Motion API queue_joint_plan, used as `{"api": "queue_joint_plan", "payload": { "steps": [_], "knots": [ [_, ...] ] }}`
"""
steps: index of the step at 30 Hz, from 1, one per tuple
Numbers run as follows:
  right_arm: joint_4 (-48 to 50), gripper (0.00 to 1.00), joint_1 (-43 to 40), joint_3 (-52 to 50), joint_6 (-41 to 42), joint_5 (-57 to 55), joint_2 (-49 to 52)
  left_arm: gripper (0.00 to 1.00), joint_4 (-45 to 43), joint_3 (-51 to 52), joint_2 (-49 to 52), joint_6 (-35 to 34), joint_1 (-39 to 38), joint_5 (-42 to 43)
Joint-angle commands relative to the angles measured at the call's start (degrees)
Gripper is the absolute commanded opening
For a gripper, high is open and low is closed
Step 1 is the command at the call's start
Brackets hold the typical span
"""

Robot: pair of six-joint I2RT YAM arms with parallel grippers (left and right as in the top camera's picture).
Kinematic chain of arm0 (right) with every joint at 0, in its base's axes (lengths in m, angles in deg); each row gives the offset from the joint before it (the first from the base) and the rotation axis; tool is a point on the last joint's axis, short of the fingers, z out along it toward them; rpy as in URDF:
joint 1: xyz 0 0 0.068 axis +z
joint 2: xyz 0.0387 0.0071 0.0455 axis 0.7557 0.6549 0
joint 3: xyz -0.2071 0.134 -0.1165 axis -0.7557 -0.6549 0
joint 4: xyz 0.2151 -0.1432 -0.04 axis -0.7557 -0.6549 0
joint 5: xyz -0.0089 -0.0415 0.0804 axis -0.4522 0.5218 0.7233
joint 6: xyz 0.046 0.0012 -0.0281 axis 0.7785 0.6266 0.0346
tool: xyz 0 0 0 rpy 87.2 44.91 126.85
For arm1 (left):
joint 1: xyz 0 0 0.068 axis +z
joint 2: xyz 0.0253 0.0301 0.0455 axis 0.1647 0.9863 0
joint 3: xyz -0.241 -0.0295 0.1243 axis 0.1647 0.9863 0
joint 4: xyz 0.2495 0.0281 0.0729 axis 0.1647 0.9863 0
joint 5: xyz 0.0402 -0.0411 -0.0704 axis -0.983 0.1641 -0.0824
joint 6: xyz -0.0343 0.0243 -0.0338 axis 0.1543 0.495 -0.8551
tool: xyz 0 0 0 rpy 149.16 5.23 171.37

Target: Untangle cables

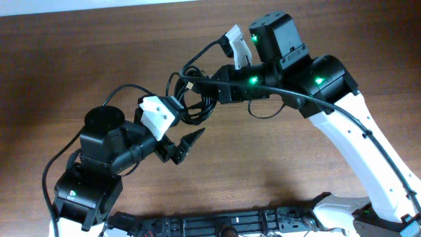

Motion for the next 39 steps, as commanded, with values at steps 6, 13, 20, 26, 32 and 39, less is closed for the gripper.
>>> {"api": "queue_joint_plan", "payload": {
  "steps": [6,13,20,26,32,39],
  "knots": [
    [1.44,0.04,0.26,1.64,4.26,8.81,-1.33,0.71,-0.79,0.33,-0.02,2.16,-0.28,-0.57],
    [2.19,0.04,0.26,1.64,6.58,9.42,-1.33,0.79,-1.75,0.33,0.37,2.16,-0.28,1.99],
    [2.47,0.04,0.26,1.64,6.58,9.42,-1.33,0.28,-2.54,0.33,0.37,2.16,-0.35,2.64],
    [2.4,0.04,0.24,1.64,6.54,2.14,-1.31,0.28,-3.13,0.33,0.33,1.7,-0.33,3.32],
    [1.33,0.04,0.13,1.62,6.51,-10.01,-1.31,0.31,-3.19,0.33,0.15,1.7,-0.33,5.55],
    [1.57,0.04,0.11,1.62,6.58,-11.54,-1.31,0.48,-3.17,0.31,-2.12,1.73,-0.33,5.92]
  ]
}}
